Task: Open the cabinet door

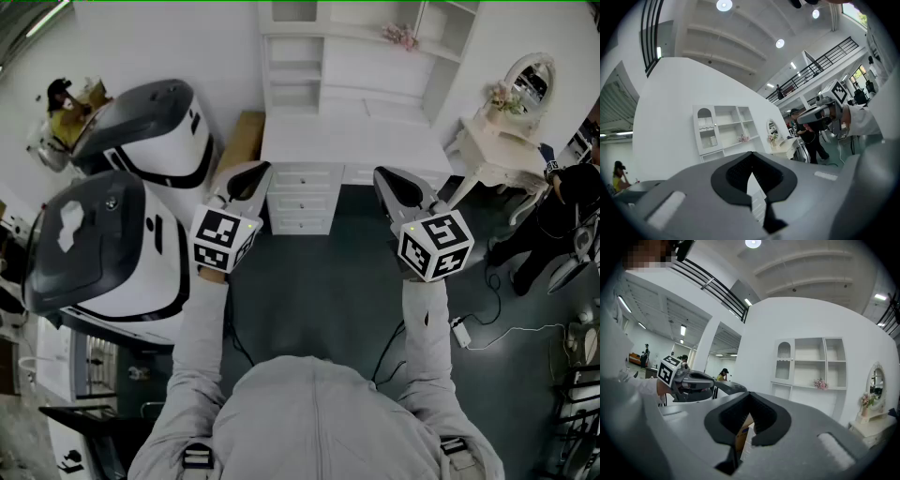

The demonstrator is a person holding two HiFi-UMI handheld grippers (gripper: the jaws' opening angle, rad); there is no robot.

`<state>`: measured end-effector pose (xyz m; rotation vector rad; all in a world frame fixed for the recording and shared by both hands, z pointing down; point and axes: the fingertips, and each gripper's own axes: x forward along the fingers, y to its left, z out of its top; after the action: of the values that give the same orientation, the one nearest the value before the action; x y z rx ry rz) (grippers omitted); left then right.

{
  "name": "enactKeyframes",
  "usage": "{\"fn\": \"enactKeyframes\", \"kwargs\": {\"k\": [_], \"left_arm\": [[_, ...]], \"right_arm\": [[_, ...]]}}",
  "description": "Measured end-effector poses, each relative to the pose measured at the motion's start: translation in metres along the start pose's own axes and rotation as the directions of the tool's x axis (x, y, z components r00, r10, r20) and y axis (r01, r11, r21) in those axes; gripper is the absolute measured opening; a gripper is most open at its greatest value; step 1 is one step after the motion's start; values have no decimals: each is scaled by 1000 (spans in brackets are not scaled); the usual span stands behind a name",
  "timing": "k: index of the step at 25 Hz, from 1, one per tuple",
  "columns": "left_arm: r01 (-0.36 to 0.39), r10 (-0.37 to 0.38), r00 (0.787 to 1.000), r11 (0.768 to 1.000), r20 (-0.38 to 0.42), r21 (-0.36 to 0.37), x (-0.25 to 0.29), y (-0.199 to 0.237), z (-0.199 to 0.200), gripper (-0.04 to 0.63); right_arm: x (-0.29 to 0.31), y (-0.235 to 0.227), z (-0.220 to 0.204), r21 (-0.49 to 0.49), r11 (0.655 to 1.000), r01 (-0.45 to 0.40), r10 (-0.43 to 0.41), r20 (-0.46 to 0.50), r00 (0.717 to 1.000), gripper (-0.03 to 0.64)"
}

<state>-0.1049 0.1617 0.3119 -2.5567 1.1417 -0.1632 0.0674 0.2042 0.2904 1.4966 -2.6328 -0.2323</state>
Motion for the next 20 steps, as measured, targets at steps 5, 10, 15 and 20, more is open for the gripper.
{"fn": "enactKeyframes", "kwargs": {"k": [5,10,15,20], "left_arm": [[-4,4,1000,1000,-12,-1,0,-7,0,17],[-7,7,1000,1000,-22,-9,2,-17,-3,17],[-6,5,1000,1000,-26,-22,11,-31,-4,17],[-41,41,999,999,-7,-14,18,-40,5,17]], "right_arm": [[-7,-7,-2,16,1000,12,-12,4,1000,0],[-17,-15,-4,63,998,9,-11,38,999,2],[-30,-28,-12,55,998,9,-10,22,1000,2],[-45,-42,-16,49,999,-2,1,16,1000,2]]}}
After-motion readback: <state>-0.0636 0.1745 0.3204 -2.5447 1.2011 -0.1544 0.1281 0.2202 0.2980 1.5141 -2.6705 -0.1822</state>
